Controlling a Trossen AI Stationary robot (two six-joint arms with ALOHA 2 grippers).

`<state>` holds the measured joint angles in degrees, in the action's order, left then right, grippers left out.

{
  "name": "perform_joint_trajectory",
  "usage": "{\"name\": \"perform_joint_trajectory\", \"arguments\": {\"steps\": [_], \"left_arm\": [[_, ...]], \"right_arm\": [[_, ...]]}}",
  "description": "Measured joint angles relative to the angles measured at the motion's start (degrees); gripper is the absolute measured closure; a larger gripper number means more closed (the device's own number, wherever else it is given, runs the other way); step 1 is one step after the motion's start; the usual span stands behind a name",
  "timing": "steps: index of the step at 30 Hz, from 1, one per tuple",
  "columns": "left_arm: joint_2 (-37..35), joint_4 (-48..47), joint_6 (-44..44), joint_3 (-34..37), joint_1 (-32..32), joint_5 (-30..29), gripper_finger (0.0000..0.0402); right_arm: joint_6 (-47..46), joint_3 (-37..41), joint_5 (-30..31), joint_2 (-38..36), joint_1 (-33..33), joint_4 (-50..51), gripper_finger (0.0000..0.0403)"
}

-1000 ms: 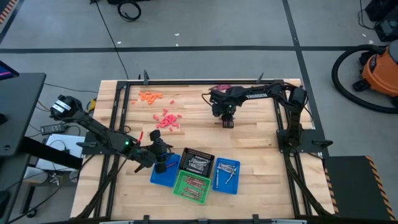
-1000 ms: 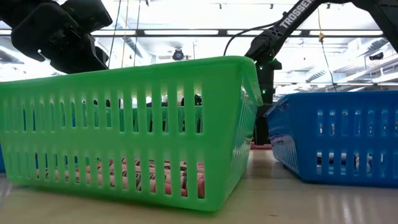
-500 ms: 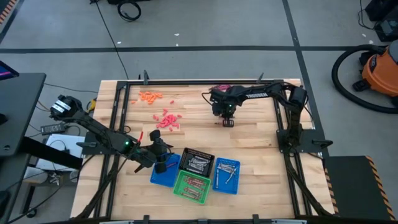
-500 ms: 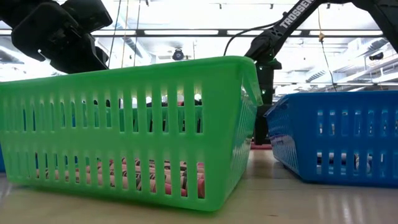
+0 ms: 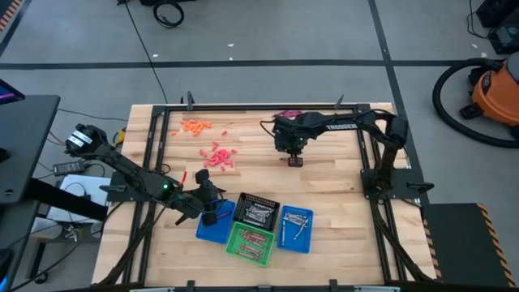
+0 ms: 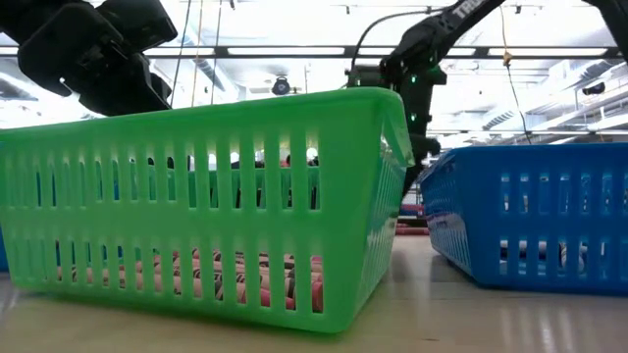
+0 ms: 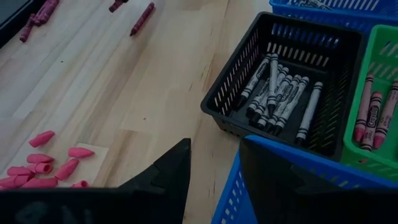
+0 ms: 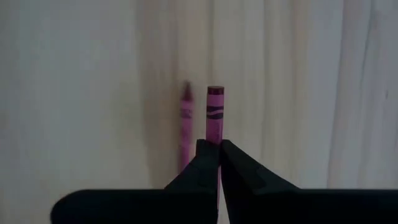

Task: Sort crayons
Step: Put the dark red crayon into the left blue bin

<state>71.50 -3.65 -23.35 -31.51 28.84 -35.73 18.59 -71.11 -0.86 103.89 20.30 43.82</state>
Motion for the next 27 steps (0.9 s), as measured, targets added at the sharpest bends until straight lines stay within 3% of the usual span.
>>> {"name": "perform_joint_trajectory", "arguments": {"steps": [6, 14, 27], "left_arm": [[0.04, 2.47, 0.37, 0.00, -1.87, -0.15, 0.0253], [2.13, 8.99, 7.97, -0.03, -7.81, -0.55, 0.0253], [2.05, 19.68, 17.58, -0.02, -12.11, -0.52, 0.0253]], "right_arm": [[-1.29, -0.03, -0.68, -2.45, -4.48, -5.79, 0.0387], [-0.99, -0.07, -0.10, -2.75, -11.11, -15.08, 0.0386], [1.96, -0.13, 8.98, -2.75, -19.63, -26.22, 0.0386]]}}
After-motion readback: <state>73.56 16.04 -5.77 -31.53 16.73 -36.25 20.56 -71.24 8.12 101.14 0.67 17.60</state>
